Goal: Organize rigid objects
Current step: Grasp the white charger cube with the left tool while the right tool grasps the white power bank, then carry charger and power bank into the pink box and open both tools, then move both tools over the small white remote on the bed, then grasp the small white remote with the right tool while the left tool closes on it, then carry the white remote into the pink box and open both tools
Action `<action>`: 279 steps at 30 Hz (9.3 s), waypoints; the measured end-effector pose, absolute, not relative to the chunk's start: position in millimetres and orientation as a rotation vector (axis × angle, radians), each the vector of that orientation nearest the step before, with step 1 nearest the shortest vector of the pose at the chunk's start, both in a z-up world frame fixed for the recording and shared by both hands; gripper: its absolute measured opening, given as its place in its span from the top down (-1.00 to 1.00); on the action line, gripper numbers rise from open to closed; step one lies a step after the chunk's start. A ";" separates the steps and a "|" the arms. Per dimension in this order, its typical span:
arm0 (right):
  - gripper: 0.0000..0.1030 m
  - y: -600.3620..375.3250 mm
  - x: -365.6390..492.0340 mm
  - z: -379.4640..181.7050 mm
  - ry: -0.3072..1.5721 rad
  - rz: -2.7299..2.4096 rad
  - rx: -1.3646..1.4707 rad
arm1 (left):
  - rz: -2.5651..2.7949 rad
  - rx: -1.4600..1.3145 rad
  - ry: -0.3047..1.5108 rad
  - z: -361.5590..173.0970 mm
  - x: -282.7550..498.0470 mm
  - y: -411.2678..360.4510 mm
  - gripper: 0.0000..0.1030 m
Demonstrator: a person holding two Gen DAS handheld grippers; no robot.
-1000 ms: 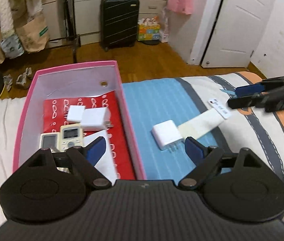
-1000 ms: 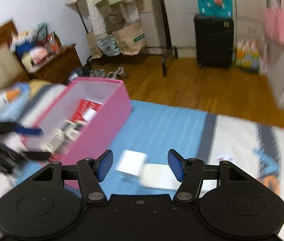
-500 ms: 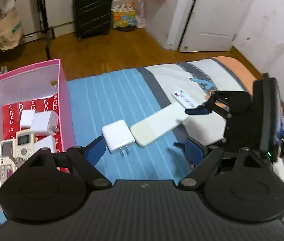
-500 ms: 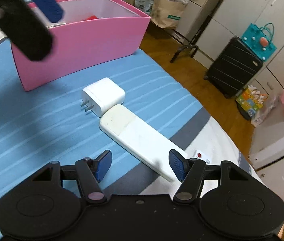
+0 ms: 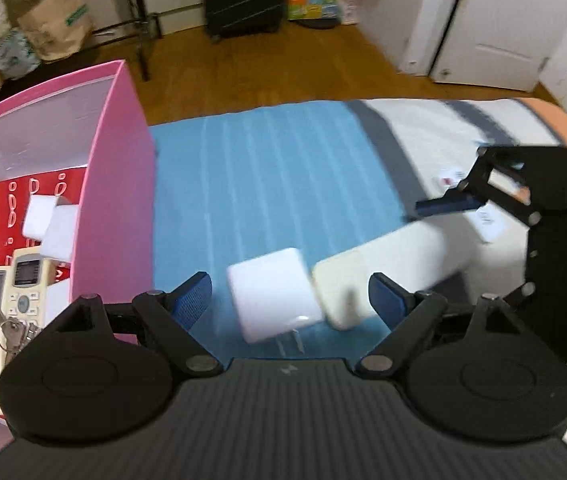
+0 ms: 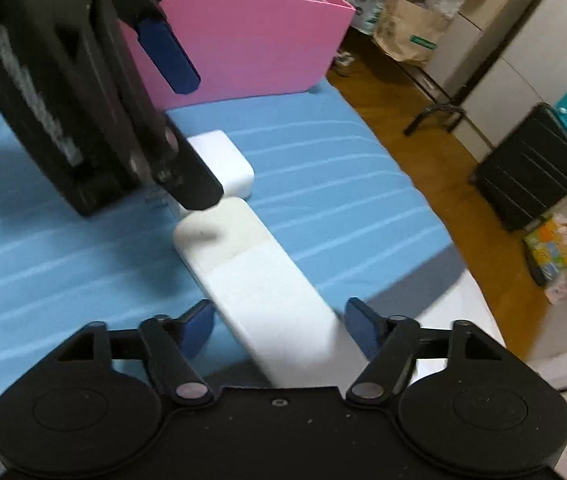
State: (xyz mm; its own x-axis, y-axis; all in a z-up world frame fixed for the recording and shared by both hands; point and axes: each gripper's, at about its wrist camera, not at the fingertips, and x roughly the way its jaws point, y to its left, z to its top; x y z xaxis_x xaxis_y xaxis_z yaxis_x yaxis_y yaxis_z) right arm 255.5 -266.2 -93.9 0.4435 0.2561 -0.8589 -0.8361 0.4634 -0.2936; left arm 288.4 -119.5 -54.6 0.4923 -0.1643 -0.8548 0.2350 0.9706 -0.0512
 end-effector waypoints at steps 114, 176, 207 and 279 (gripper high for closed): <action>-0.12 -35.1 291.4 -4.8 1.031 0.763 -0.459 | -0.049 -0.048 0.945 -46.1 262.5 112.7 -0.04; -0.46 -335.4 181.7 6.1 0.666 0.333 -0.114 | -0.381 -0.023 0.870 21.3 232.7 -97.8 -0.36; 0.11 -373.8 237.8 -108.9 0.823 0.257 0.090 | -0.507 -0.319 1.014 -114.5 314.9 -217.9 -0.09; 0.13 -64.6 209.9 -35.7 0.871 0.742 -0.280 | -0.113 -0.422 0.883 -29.6 211.8 110.9 0.65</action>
